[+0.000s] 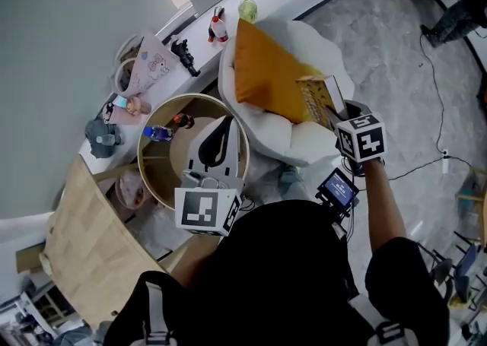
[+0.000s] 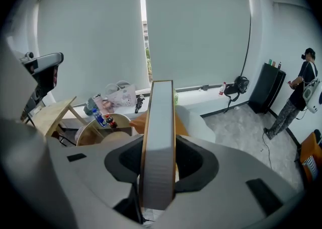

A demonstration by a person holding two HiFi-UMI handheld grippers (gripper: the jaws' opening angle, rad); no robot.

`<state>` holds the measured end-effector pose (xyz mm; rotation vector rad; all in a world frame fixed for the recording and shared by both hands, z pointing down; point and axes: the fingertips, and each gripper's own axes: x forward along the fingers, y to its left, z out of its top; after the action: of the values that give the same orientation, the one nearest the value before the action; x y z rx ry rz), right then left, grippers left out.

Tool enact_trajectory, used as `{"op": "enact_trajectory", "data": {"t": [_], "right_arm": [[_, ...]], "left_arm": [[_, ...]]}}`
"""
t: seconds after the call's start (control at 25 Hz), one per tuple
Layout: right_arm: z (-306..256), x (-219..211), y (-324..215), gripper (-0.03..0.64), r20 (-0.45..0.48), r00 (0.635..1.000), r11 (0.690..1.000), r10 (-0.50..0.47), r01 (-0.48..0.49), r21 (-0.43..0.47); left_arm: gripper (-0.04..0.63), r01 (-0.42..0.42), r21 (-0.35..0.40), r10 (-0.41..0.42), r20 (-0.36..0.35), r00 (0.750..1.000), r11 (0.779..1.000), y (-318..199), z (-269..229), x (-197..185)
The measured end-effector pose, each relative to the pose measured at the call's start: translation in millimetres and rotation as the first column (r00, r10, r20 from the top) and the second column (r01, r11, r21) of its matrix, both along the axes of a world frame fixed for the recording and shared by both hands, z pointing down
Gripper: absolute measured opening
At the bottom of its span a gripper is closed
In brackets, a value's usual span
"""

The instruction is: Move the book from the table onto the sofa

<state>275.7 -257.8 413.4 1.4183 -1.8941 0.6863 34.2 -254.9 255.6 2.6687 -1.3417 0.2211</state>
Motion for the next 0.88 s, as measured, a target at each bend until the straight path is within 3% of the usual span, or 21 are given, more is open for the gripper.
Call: {"op": "enact_trajectory", "data": {"t": [0.4, 0.88], "right_arm": [[80, 95, -51, 0.152, -0.025, 0.995, 0.991, 0.093, -0.095, -0.095], [231, 133, -87, 0.152, -0.037, 0.992, 0.966, 0.118, -0.123, -0.227]], "left_arm": [[0.011, 0.004, -0.072, 0.001, 0.076, 0.997, 0.997, -59, 42, 65], [0.011, 0.074, -0.183, -0.044, 0.163, 0.986, 0.980, -105, 150, 92]]}}
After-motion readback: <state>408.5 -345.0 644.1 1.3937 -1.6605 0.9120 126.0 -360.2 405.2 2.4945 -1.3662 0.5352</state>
